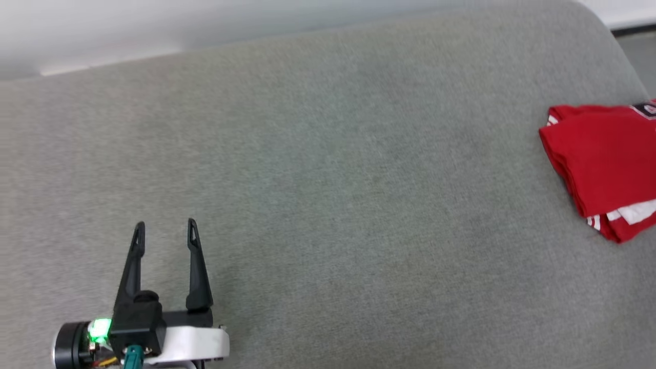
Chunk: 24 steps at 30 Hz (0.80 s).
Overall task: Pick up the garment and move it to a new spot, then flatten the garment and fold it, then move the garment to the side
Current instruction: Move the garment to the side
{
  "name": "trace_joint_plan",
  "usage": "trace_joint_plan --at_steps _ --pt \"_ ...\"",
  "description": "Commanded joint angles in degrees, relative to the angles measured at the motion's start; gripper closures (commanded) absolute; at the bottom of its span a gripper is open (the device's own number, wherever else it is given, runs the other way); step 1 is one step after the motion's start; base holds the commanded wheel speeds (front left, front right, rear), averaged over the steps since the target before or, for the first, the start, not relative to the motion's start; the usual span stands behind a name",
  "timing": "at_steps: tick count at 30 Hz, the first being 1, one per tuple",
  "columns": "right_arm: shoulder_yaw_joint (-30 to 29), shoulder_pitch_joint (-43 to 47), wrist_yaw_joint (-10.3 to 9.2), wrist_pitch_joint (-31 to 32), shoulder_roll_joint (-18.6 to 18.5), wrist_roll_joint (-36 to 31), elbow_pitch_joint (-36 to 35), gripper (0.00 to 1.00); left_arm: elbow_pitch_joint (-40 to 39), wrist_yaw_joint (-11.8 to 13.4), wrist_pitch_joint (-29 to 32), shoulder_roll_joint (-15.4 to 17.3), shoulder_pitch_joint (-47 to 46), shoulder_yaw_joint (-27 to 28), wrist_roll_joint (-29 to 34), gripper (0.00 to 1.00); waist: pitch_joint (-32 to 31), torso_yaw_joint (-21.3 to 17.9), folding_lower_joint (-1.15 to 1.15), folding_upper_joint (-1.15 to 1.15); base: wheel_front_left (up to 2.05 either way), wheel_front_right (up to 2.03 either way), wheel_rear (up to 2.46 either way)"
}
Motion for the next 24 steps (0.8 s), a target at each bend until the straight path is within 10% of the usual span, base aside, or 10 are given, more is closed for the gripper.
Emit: trace_joint_plan --at_steps 1,10,24 --pt "-2.91 1.63 -0.08 -0.31 1.68 -1.89 -3.81 0.00 0.03 0.34 -0.13 -0.19 1.01 0.01 -0.35 0.00 -2.41 1.89 0.00 0.00 0.00 0.00 0.00" --pt "-20.58 23.10 -0.08 -0.30 17.47 -13.41 -34.01 0.00 0.54 0.68 -0.13 -1.13 4.36 0.00 -0.83 0.00 -7.45 6.54 0.00 0.00 0.00 0.00 0.00" --pt "-24.50 49.65 -0.08 -0.30 30.87 -14.38 -44.45 0.00 2.93 -0.63 -0.12 -1.74 8.04 -0.50 -1.00 0.00 -13.22 11.80 0.00 0.00 0.00 0.00 0.00"
